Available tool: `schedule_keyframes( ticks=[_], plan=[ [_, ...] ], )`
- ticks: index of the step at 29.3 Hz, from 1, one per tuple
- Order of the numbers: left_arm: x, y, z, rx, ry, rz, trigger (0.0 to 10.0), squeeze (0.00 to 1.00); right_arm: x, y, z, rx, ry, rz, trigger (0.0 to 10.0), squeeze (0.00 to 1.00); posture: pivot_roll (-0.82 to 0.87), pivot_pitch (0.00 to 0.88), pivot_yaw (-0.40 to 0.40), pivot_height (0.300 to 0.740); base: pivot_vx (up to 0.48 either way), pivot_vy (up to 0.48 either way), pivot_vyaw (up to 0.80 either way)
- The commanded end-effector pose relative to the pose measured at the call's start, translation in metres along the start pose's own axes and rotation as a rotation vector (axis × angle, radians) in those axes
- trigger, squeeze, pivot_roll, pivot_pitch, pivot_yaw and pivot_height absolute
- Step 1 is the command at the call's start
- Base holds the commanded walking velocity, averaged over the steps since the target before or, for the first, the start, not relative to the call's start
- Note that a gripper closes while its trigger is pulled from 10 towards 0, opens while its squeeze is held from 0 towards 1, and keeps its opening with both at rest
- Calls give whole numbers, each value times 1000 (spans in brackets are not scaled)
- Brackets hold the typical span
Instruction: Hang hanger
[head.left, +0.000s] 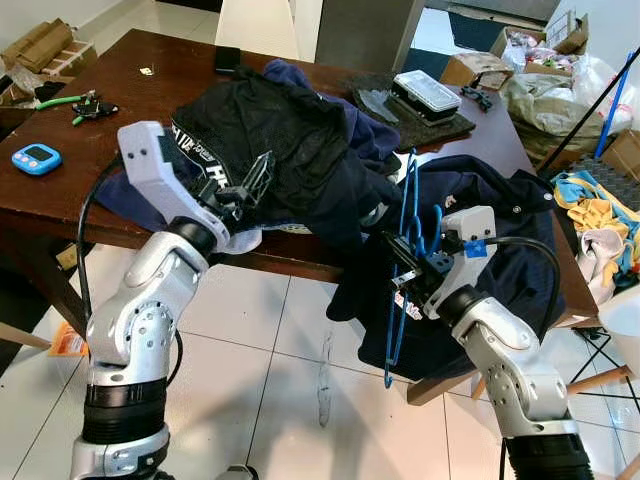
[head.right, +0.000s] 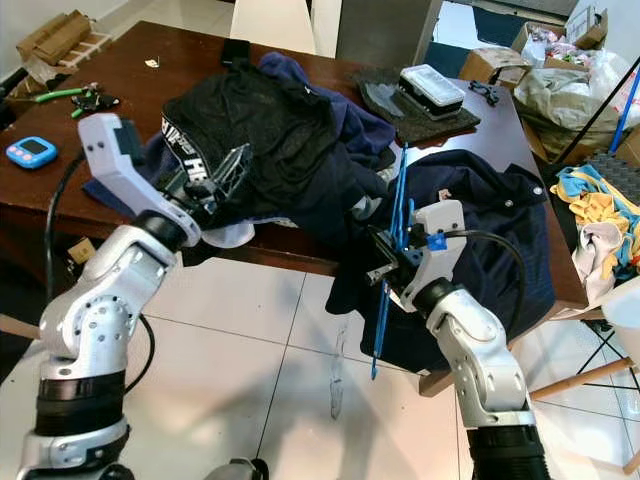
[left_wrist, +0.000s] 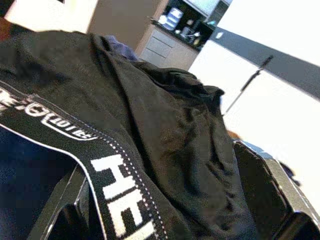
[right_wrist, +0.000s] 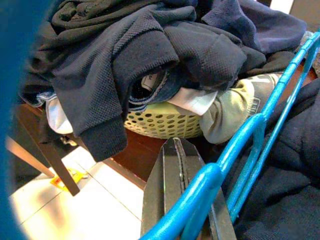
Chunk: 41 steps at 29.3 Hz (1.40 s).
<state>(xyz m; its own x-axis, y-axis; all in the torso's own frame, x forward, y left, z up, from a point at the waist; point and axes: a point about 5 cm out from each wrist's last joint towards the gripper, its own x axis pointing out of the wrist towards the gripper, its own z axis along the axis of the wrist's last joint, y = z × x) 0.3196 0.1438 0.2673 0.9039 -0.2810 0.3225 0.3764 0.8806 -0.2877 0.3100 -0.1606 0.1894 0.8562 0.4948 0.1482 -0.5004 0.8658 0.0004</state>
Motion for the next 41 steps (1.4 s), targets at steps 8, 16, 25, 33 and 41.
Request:
schedule_keyframes(
  ticks=[8,16,25,33,41],
  plan=[
    [-4,30,13,205,-18,247,10000,0,-2,1,-2,12,4,8,10000,0,158,200,-95,740,0,0,0],
    [-17,57,7,277,43,447,10000,0,-2,1,-2,12,7,12,10000,0,158,199,-96,740,0,0,0],
    [-8,39,6,119,-20,293,10000,0,-4,1,-1,11,3,8,10000,0,153,202,-94,740,0,0,0],
    [-6,30,-3,66,8,231,10000,0,-3,0,0,10,0,7,10000,0,154,202,-95,740,0,0,0],
    [-7,26,-10,-36,32,260,10000,0,-4,0,0,10,-1,5,10000,0,154,204,-92,740,0,0,0]
  ],
)
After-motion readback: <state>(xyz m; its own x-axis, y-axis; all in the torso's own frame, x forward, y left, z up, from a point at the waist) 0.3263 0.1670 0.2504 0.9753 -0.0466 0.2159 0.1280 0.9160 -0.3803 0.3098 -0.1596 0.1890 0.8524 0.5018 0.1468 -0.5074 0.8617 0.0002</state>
